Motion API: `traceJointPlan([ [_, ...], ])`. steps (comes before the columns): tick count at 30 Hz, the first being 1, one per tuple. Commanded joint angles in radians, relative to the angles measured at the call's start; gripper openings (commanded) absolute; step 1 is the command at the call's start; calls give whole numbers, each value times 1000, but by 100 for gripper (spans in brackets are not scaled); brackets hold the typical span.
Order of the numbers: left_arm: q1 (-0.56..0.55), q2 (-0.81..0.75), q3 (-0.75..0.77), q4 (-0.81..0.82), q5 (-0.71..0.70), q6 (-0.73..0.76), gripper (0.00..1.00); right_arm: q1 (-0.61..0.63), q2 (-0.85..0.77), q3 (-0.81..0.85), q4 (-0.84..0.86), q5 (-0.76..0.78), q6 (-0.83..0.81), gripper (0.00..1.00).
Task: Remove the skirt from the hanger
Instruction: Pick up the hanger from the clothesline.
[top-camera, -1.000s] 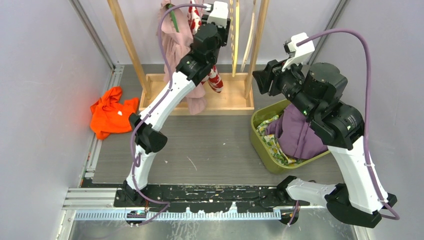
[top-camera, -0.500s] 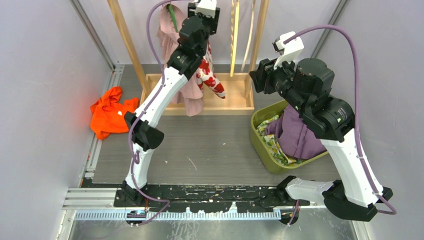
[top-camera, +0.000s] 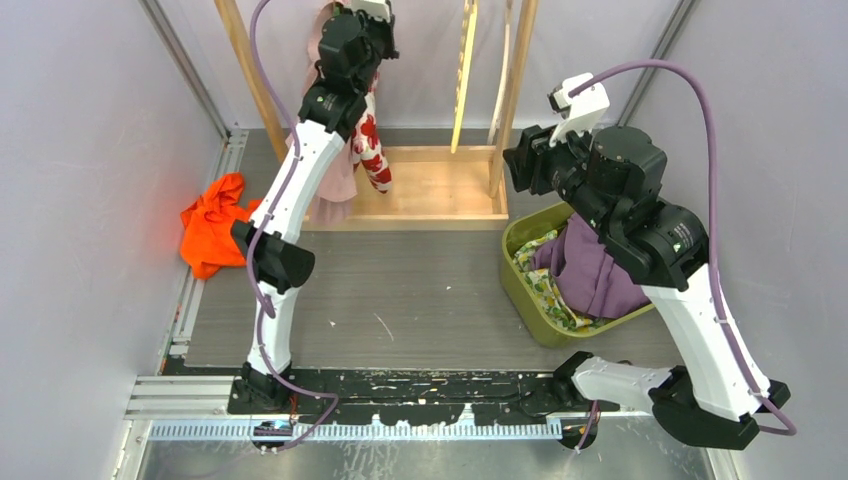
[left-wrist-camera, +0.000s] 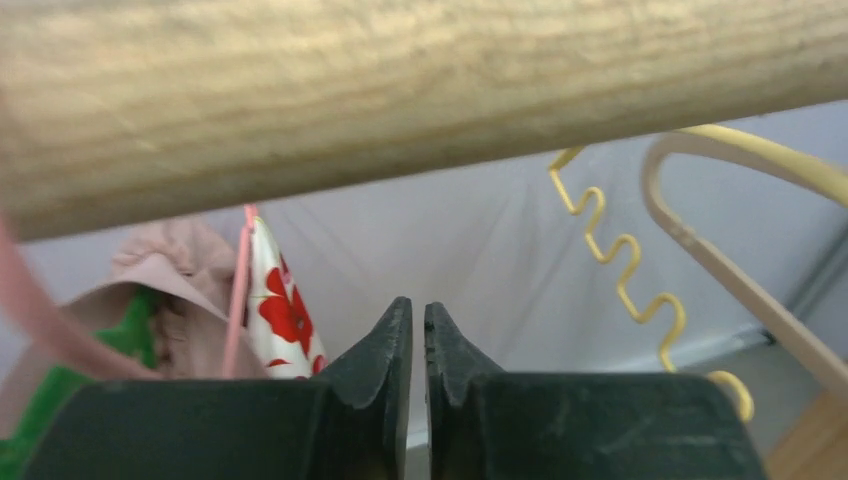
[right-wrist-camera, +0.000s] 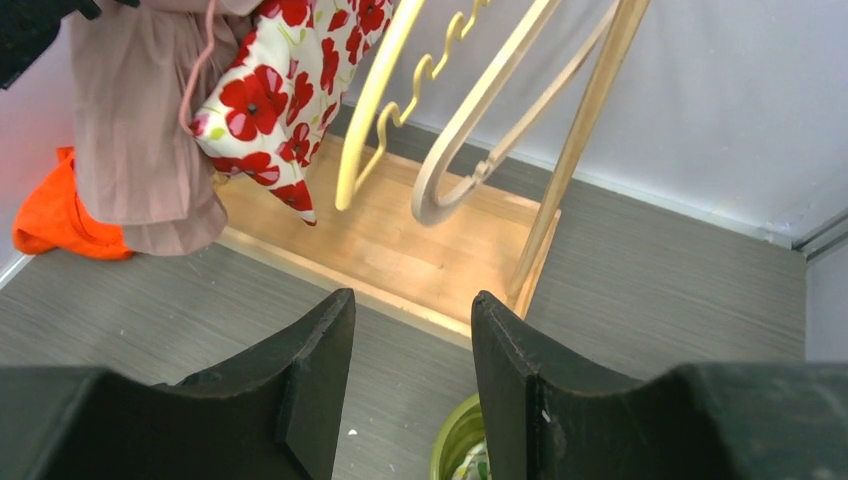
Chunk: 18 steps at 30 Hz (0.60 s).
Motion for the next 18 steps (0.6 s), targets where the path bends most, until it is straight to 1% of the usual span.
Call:
traceJointPlan([
  [1, -8, -95, 10, -27, 132, -63, 1, 7, -49, -56, 92, 22, 21, 52],
  [7, -8, -161, -18, -76, 170, -43, 0, 6, -81, -115, 120, 22, 18, 53],
  [12, -9, -229, -19, -154, 251, -97, 0, 6, -111, -175, 162, 22, 17, 53],
  [14, -10, -269, -47, -173, 271, -120, 0, 6, -118, -191, 175, 15, 16, 53],
  [18, -10, -359, -159, -181, 278, -153, 0, 6, -135, -222, 197, 0, 10, 55],
])
